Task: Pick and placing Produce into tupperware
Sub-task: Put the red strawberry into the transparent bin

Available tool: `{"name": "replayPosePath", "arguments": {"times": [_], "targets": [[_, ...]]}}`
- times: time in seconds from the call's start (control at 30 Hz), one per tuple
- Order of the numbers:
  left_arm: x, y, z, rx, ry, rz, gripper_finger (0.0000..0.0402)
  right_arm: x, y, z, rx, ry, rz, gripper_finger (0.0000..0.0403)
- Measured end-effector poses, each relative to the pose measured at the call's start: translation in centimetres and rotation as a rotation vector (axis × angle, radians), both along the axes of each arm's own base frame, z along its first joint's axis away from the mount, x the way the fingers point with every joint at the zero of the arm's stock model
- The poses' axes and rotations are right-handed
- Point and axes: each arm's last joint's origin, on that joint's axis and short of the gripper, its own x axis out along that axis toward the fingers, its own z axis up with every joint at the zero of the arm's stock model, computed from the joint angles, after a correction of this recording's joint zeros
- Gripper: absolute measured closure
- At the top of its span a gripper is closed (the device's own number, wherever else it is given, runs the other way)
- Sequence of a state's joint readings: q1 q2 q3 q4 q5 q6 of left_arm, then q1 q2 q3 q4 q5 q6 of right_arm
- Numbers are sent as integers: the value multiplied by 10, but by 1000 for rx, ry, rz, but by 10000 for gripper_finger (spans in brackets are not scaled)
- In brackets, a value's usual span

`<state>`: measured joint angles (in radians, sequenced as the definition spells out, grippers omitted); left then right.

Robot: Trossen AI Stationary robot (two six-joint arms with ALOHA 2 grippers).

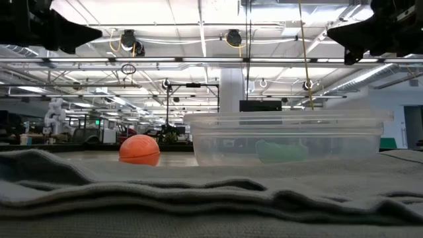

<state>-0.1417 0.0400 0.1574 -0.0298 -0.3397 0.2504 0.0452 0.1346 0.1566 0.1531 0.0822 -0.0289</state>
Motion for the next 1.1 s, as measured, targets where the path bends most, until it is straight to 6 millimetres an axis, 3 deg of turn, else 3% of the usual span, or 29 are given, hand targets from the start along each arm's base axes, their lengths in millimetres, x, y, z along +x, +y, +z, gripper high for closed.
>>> {"name": "replayPosePath", "arguments": {"times": [0.2,0.5,0.7,0.87,1.1], "targets": [[2,0,-8,-20,22,-2,385,11,2,10,57,131,23,403],[2,0,-8,-39,13,-3,398,30,20,56,91,531,115,403],[2,0,-8,-46,12,-4,379,43,40,81,51,646,215,403],[2,0,-8,-46,12,-4,379,52,58,83,18,718,301,401],[2,0,-8,-46,12,-4,396,63,78,66,169,865,351,363]]}}
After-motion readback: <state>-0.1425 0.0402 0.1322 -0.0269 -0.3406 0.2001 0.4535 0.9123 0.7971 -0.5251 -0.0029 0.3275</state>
